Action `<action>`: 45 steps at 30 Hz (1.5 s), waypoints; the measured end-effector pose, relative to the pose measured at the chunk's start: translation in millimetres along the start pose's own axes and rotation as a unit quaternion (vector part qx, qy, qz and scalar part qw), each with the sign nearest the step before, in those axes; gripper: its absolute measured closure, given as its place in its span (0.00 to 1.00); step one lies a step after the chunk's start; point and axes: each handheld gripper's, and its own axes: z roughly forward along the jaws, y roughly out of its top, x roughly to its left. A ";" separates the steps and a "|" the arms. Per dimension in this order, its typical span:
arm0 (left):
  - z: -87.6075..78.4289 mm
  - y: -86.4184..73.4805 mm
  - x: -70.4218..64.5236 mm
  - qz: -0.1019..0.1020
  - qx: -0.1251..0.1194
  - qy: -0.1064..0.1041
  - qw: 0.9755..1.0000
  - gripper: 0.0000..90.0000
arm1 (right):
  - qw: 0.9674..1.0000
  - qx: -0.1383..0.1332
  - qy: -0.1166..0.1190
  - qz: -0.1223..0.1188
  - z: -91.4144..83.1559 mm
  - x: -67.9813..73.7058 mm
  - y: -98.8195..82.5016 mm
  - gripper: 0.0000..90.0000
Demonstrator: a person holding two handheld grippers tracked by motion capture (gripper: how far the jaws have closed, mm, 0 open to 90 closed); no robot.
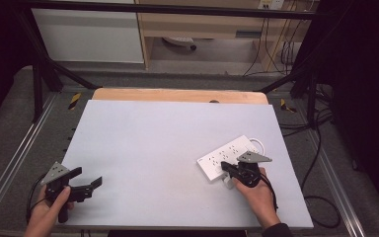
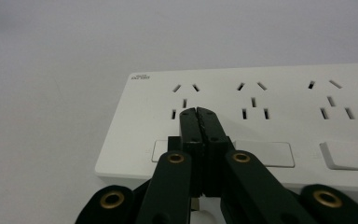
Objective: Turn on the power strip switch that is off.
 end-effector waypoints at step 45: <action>0.5 -0.1 0.1 0.001 0.001 -0.001 1.000 0.08 | 1.000 -0.003 0.002 0.000 -0.6 -1.4 -0.5 1.00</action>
